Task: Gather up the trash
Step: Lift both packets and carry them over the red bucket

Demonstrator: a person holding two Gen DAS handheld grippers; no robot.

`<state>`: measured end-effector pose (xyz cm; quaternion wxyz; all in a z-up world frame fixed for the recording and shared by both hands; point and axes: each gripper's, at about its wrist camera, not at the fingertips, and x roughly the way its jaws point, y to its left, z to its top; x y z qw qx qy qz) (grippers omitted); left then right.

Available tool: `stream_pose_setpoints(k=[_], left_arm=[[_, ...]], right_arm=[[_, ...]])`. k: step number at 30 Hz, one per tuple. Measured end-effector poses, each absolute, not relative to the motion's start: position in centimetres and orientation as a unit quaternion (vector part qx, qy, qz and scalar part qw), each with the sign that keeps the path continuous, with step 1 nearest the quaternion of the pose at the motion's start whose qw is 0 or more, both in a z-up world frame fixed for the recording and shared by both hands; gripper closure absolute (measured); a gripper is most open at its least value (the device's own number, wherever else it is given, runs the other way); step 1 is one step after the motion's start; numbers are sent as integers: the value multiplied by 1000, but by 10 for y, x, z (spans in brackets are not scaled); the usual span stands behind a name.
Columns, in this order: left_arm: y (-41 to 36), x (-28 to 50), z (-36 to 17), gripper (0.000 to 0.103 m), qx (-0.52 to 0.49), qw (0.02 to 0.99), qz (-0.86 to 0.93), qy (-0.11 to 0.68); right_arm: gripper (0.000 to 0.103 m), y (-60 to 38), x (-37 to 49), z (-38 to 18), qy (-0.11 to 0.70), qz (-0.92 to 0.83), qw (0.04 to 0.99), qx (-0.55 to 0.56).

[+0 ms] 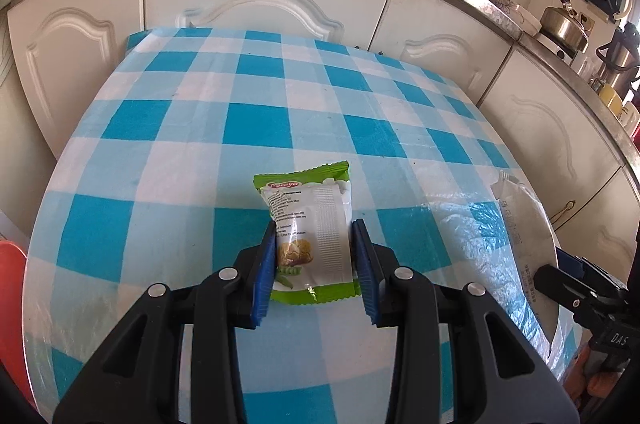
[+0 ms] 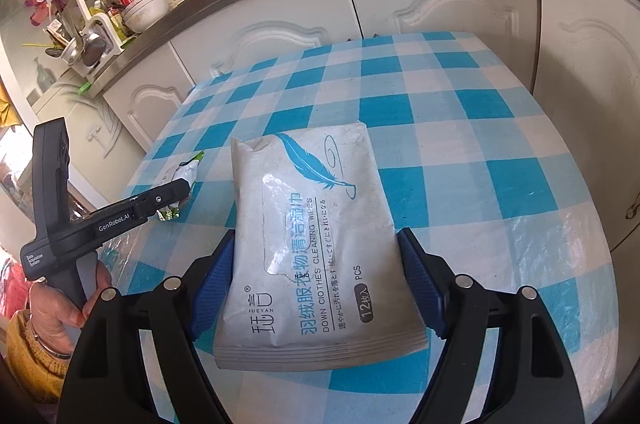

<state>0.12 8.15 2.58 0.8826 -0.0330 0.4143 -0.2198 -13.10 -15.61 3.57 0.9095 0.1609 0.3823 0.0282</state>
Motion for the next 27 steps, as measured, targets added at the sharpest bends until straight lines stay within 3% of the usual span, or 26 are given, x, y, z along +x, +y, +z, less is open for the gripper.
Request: stream_pose_setpoints(k=[27], left_arm=[[228, -76, 31, 65, -86, 909, -142, 383]], right_arm=[[25, -52, -127, 44, 410, 117, 894, 136]])
